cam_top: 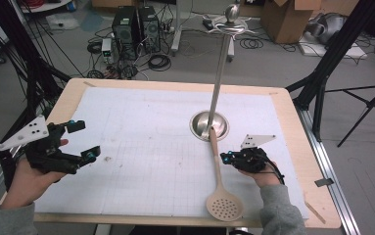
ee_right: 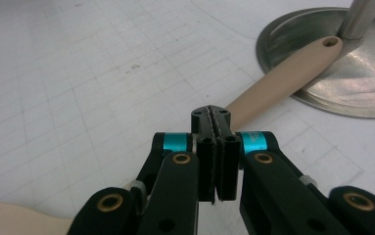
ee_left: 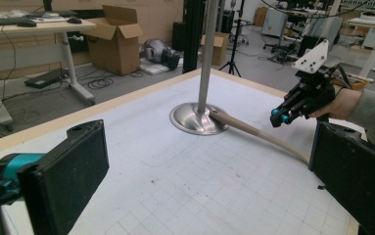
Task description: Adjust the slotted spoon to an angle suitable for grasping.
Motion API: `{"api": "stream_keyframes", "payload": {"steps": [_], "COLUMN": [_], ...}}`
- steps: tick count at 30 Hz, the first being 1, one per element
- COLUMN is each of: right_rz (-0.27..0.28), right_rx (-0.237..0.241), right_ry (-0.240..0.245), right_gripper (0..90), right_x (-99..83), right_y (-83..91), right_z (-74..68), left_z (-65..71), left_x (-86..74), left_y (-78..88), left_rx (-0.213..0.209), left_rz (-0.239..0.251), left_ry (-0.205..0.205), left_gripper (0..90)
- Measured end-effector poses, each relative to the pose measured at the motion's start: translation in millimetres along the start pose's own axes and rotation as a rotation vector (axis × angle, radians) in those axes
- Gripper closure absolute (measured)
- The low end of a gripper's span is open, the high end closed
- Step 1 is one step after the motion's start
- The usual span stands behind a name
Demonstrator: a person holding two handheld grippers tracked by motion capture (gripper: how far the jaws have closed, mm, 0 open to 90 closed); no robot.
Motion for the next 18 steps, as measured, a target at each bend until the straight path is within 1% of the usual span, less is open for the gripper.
{"api": "stream_keyframes", "payload": {"steps": [1,2,4,8,10,16,18], "right_rz": [0.002,0.002,-0.013,-0.030,-0.040,-0.050,-0.051], "right_rx": [0.005,0.005,0.005,0.000,-0.001,0.002,0.001], "right_ry": [0.009,0.009,0.004,0.002,-0.001,-0.024,-0.021], "right_gripper": [89.5,89.5,89.6,89.5,89.6,89.5,89.5], "right_x": [0.9,0.9,-0.5,-2.3,-3.4,-10.8,-11.5], "right_y": [-1.4,-1.4,-4.1,-7.8,-9.2,-12.5,-12.7], "right_z": [-1.4,-1.4,-1.6,-0.8,-0.5,3.5,3.7], "left_z": [-0.2,-0.5,-0.2,0.2,0.4,0.0,-0.8], "left_x": [0.7,1.5,2.1,1.0,-0.1,-1.7,-1.9], "left_y": [0.8,1.4,1.9,1.0,-0.2,-0.3,0.6], "left_rx": [0.003,0.008,0.004,-0.001,0.000,-0.003,0.003], "left_rz": [0.003,0.009,0.014,0.007,0.005,0.000,0.000], "left_ry": [-0.002,-0.001,0.001,-0.002,0.004,0.009,0.010], "left_gripper": [2.0,2.0,2.1,2.0,2.1,2.1,2.1]}}
Point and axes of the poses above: each handheld gripper's, and its own axes: y roughly backward along the jaws, x roughly out of its top, z roughly to its right, the point moved 8 cm from there along -y, roughly forward along the jaws, and after that the axes turned 6 degrees about -z, right-handed, at the moved point
